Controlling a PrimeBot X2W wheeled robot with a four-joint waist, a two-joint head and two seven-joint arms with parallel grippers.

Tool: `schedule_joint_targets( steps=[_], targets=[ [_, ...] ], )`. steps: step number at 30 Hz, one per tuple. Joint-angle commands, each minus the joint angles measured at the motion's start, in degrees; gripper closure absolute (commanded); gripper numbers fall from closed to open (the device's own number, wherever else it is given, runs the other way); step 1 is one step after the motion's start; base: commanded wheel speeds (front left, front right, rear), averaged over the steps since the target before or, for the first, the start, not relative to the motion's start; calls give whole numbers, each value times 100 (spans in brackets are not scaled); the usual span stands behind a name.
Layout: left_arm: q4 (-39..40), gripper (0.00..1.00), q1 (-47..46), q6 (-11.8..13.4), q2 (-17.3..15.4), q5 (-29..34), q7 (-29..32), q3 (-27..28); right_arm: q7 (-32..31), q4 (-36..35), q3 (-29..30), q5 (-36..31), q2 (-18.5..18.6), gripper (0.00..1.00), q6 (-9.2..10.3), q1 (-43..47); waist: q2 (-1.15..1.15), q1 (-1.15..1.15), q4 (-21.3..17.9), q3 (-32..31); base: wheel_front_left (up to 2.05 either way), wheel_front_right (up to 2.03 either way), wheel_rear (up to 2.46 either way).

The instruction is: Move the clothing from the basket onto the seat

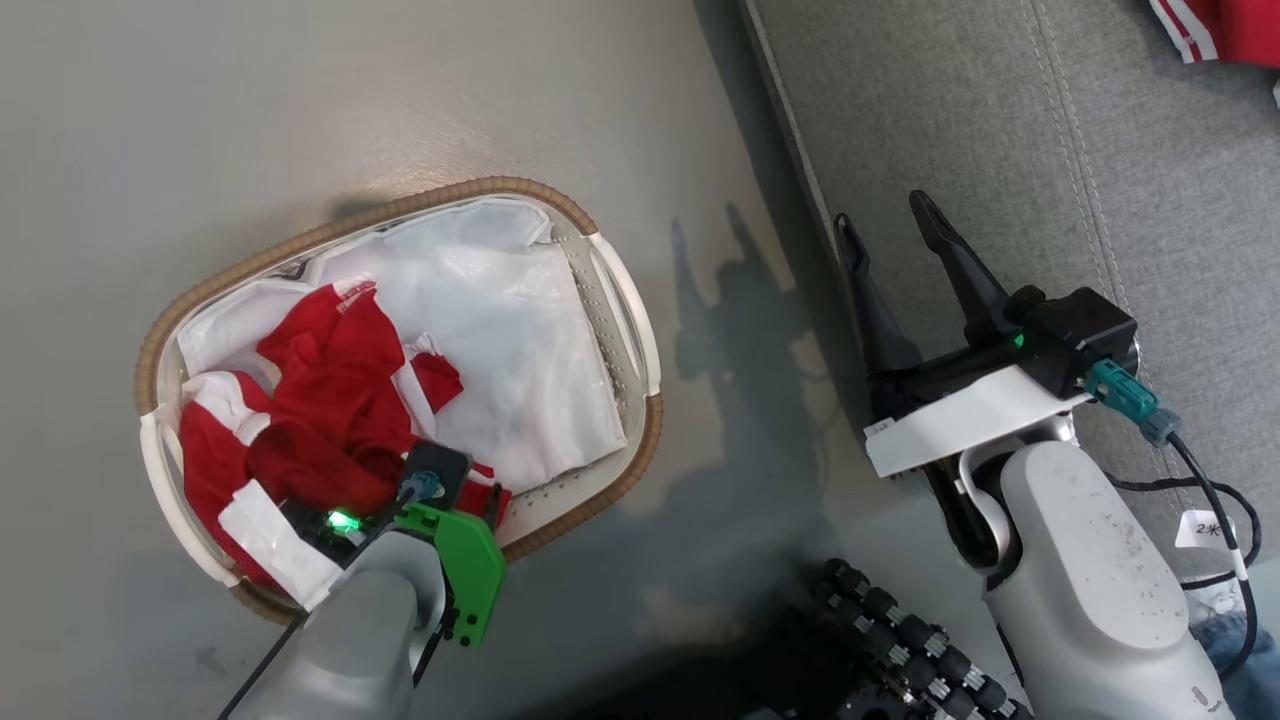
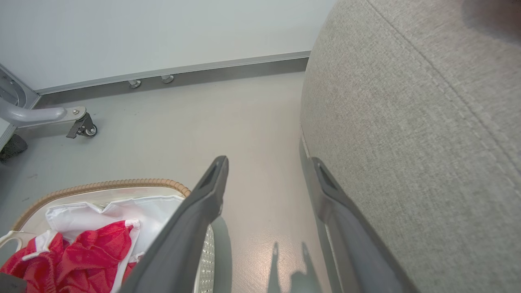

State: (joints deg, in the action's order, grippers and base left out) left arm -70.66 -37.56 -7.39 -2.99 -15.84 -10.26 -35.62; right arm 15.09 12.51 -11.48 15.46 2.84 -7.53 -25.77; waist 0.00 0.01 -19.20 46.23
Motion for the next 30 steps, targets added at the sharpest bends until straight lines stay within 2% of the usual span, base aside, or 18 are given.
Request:
schedule_joint_targets(
  steps=[1,2,3,10,16,23,30],
  targets=[
    [19,61,-128,-13,-41,-43,-56,-48,12,3,-5,27,10,0,7,-85,0,-1,-38,36,0,0,0],
    [46,90,-131,-13,-38,-67,-100,-87,12,16,-6,16,9,0,8,-88,0,-1,-29,23,0,0,0],
    [71,100,-124,-13,-34,-86,-124,-119,12,27,-1,2,10,0,7,-84,0,-1,-15,5,0,0,0],
    [372,100,-121,-14,-16,-255,-406,-420,12,100,82,-177,12,0,8,-6,0,-1,227,-314,0,0,0],
    [940,100,23,-14,-26,-287,-507,-550,12,179,215,-401,14,0,8,118,0,-1,583,-876,0,0,0],
    [2138,100,363,-14,-293,-30,-488,-559,12,277,390,-723,18,0,8,377,0,-1,1029,-1755,0,0,0],
    [3064,100,463,-14,-684,265,-488,-418,12,428,484,-944,18,0,8,784,0,-1,1309,-2658,0,0,0]
  ],
)
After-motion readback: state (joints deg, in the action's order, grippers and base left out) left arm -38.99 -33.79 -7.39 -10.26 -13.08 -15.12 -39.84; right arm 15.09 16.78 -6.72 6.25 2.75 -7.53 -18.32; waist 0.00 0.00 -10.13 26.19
